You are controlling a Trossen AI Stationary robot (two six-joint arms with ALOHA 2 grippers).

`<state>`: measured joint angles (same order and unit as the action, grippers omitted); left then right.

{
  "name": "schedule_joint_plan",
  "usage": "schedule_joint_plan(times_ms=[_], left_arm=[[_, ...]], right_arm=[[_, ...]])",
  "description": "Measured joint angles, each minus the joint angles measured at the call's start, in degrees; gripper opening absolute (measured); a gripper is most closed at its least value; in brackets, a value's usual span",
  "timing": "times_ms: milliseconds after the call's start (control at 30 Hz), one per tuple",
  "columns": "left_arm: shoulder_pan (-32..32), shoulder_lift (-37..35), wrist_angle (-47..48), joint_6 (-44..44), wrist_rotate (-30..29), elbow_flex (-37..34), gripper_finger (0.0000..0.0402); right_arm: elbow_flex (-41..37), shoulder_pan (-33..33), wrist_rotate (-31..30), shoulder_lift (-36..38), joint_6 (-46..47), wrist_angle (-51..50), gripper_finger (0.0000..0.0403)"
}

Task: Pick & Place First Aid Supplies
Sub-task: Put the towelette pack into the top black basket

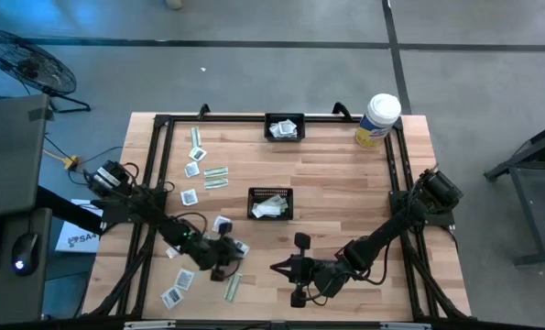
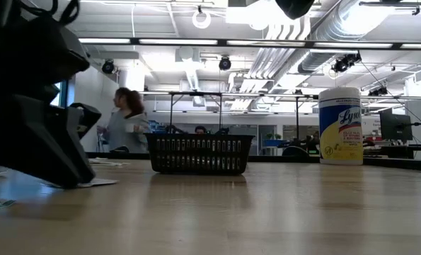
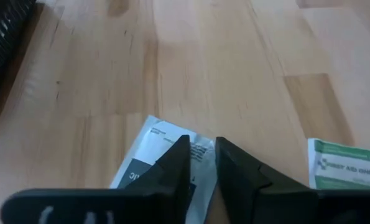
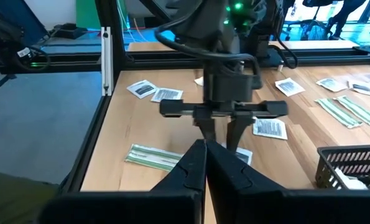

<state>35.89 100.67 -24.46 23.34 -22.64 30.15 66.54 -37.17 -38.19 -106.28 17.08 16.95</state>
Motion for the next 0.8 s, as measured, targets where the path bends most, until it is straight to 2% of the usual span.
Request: schedule_joint_plan(times_ms=[300, 500, 800], left_arm=[[-0.7, 0.2, -0.3, -0.4, 1.0, -0.1, 0.0007], [-0.7, -1.8, 0.1, -0.5, 3.0, 0.0, 0.0003], [-0.7, -12.4, 0.9, -2.0, 8.2, 0.0, 0.0000]], right_arm=[[0.0, 0.0, 1.6, 0.0, 0.9, -0.1, 0.0003], [0.0, -0.2, 1.9, 0.0, 0.9, -0.4, 0.0003], [0.0, -0.9, 0.7, 0.0, 0.9, -0.4, 0.0002]])
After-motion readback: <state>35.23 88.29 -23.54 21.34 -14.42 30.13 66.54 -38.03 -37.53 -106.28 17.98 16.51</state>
